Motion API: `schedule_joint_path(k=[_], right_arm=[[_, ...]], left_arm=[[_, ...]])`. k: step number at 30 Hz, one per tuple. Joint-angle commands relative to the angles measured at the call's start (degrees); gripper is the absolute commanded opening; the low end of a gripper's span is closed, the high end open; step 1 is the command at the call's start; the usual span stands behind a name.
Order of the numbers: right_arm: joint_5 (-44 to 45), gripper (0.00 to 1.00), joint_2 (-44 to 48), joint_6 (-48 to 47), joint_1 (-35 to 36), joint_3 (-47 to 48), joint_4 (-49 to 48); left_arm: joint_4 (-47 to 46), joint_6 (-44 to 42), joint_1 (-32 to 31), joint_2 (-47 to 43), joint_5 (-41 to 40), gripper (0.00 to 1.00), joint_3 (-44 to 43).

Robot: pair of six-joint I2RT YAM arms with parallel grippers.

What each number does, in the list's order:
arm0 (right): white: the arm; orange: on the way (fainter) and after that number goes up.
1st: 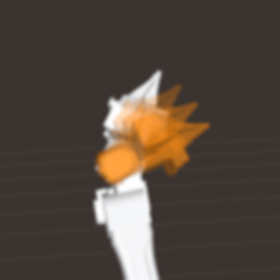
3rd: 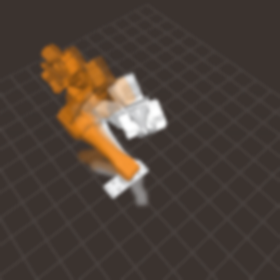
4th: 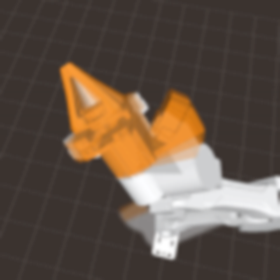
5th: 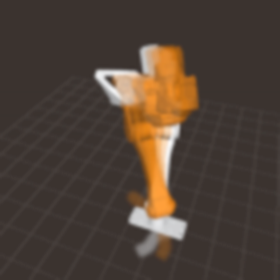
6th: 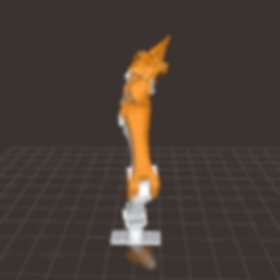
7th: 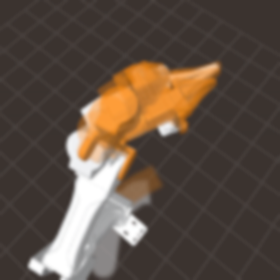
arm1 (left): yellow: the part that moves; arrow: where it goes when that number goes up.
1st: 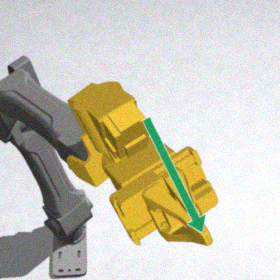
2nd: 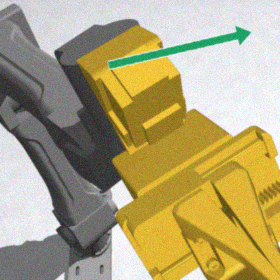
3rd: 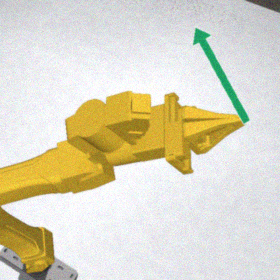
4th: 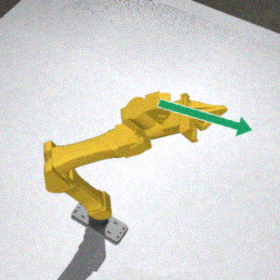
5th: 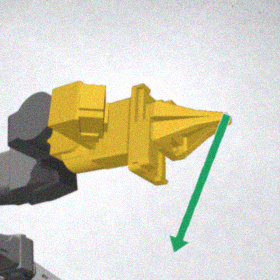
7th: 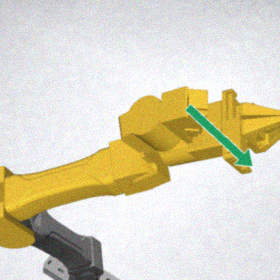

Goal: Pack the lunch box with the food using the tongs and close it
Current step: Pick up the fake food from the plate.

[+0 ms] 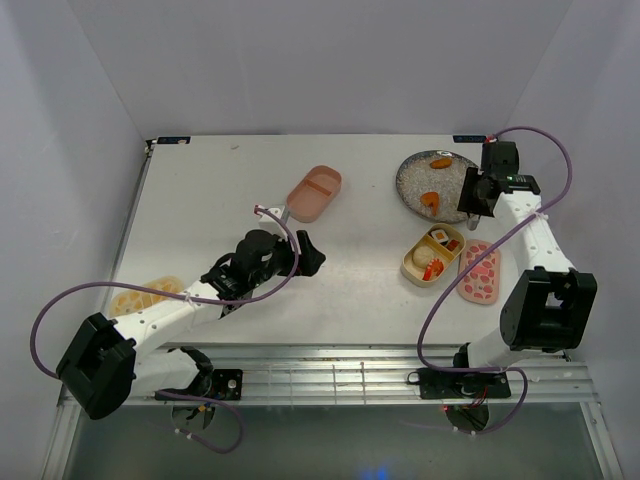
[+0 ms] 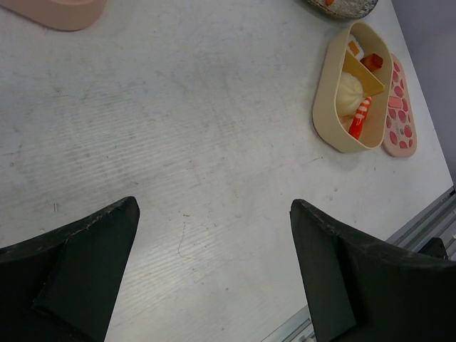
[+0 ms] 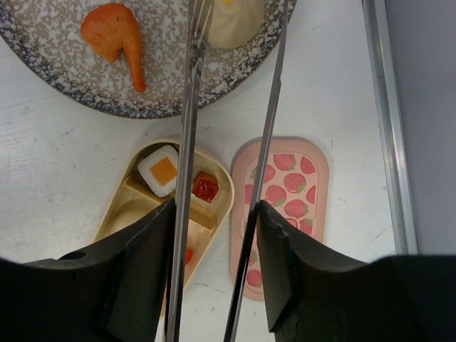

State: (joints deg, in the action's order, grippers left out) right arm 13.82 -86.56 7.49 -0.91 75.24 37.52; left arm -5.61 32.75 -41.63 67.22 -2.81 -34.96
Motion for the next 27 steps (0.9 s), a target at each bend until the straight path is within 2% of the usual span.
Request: schedule_joint_path(k=[1, 27], right_arm=[[-3.45, 0.53, 0.08, -2.04, -1.64, -0.01, -5.08], [-3.63, 0.56, -3.78, -2.91, -2.17, -3.09, -8.6]], left_arm=[[-1.16, -0.23, -0.3, -1.57, -0.44, 0.98, 0.94], [-1.16, -0.58, -0.3, -2.36, -2.82, 0.98, 1.65]])
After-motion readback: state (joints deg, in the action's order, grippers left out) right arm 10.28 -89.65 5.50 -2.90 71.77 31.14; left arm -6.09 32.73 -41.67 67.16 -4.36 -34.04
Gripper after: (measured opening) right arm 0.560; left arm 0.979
